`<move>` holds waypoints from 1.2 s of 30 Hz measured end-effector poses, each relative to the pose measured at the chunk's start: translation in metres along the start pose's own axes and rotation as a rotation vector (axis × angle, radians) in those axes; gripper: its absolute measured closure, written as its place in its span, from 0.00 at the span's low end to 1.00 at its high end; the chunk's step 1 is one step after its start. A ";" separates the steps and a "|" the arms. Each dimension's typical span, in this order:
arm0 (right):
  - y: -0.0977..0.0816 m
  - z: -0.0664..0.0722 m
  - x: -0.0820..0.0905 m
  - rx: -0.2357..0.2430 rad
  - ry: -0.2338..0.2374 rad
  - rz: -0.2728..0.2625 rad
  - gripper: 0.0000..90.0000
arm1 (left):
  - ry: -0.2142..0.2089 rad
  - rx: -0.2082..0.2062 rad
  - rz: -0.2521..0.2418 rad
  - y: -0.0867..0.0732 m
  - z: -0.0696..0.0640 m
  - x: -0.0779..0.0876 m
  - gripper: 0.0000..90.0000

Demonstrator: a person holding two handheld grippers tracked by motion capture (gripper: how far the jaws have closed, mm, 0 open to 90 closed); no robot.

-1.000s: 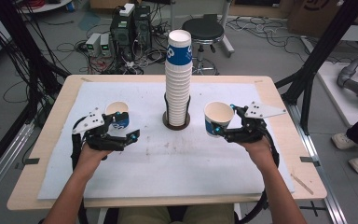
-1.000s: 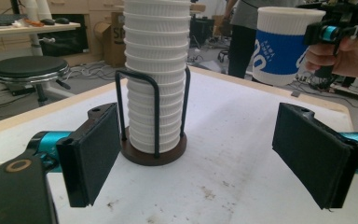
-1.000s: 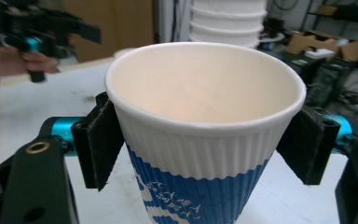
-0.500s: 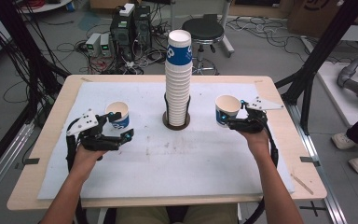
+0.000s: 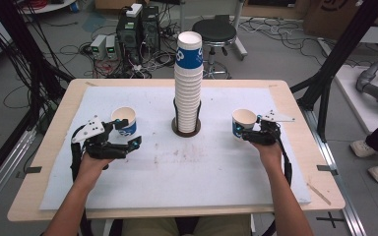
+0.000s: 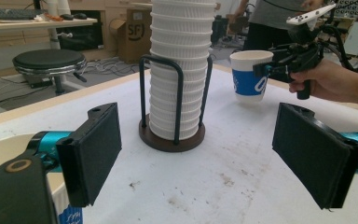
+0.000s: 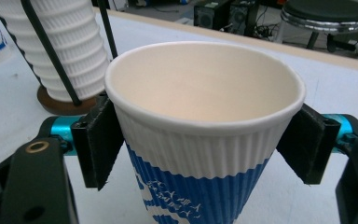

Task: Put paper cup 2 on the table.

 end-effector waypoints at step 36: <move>-0.032 -0.007 0.056 -0.052 0.030 0.160 0.21 | 0.008 0.021 0.009 -0.004 0.002 -0.001 0.17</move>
Point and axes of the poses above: each handheld gripper's, and its own axes: x roughly backward along the jaws, y roughly out of its top, z roughly to its left, the point moved 8 cm from there along -x, roughly forward along the jaws, and after that the axes turned 11 degrees about -z, right-handed, at the moved point
